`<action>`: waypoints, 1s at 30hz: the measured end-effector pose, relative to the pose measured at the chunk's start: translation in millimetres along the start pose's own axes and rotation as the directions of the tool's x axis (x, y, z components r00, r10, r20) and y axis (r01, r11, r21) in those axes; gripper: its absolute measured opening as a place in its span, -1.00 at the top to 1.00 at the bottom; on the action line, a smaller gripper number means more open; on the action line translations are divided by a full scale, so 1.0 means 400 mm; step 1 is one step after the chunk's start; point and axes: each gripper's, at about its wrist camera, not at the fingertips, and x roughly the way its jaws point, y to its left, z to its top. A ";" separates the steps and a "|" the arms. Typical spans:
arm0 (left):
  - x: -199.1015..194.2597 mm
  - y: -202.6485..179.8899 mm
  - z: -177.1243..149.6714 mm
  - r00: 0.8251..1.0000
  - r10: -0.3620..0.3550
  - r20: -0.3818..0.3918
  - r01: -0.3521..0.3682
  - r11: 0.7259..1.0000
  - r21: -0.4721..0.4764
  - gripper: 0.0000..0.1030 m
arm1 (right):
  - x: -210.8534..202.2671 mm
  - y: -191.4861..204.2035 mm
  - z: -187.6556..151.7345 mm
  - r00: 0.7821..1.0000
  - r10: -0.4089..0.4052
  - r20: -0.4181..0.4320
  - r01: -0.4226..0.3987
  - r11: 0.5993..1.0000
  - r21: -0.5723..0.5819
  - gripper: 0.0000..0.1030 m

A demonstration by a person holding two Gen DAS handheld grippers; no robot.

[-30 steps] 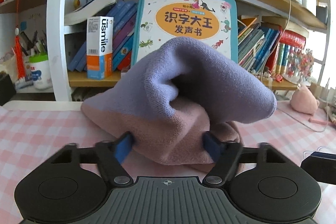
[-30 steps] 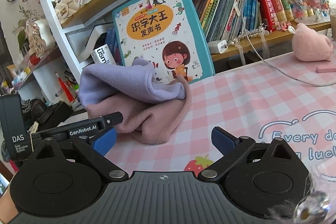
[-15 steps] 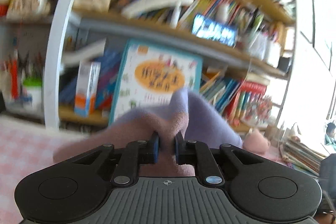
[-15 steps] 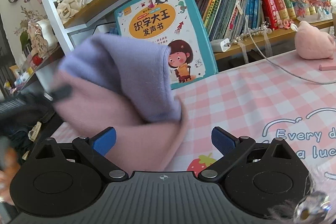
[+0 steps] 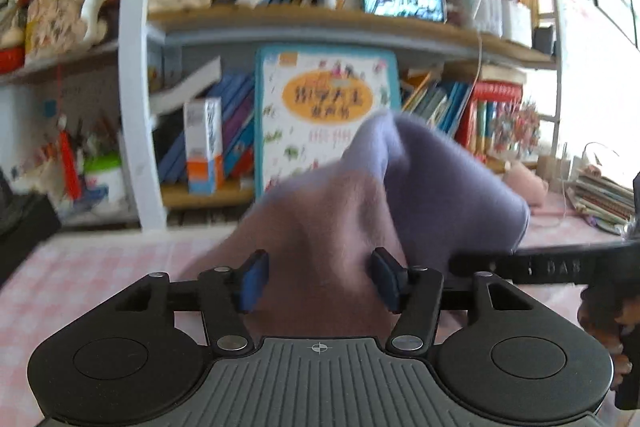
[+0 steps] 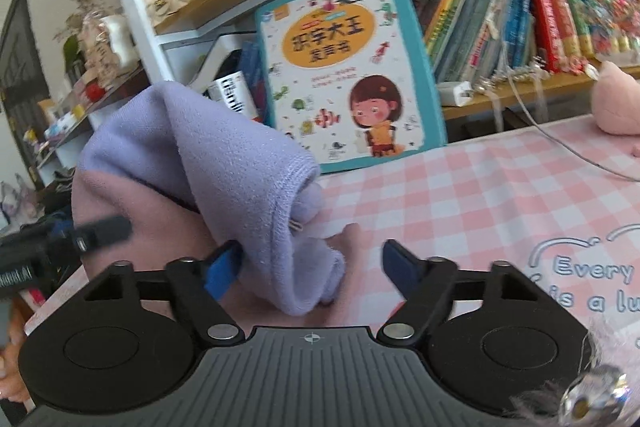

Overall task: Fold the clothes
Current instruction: 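Grasp the lavender fabric edge with the right tool while the left tool grasps the pink fabric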

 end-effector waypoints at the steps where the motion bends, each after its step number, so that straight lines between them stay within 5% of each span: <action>1: 0.000 0.010 -0.009 1.000 -0.014 -0.014 0.014 0.999 -0.031 -0.14 | 0.004 0.004 -0.003 1.000 0.009 -0.004 -0.009 1.000 -0.001 0.08; 4: -0.001 0.040 -0.031 0.998 -0.056 -0.042 0.050 0.991 -0.121 -0.15 | 0.020 0.011 -0.016 0.999 0.030 -0.029 -0.030 0.999 0.020 0.35; 19: 0.008 0.066 -0.060 0.995 -0.089 -0.043 0.079 0.979 -0.186 -0.35 | 0.062 0.030 -0.035 0.994 0.029 -0.109 -0.023 0.998 0.057 0.53; 23: 0.018 0.077 -0.064 0.994 -0.098 -0.050 0.085 0.973 -0.216 -0.46 | 0.050 0.027 -0.025 0.996 0.019 -0.092 -0.014 0.998 0.053 0.82; 27: 0.017 0.080 -0.065 0.993 -0.111 -0.044 0.100 0.972 -0.213 -0.47 | 0.015 0.024 0.000 0.999 -0.005 -0.032 0.006 0.999 0.053 0.88; 29: 0.014 0.078 -0.067 0.990 -0.139 -0.032 0.130 0.971 -0.199 -0.11 | -0.025 0.021 0.027 0.999 -0.025 0.043 0.022 0.998 0.057 0.88; 30: 0.011 0.076 -0.067 0.987 -0.159 -0.025 0.152 0.970 -0.190 0.42 | -0.046 0.021 0.041 0.996 -0.038 0.084 0.034 0.998 0.055 0.88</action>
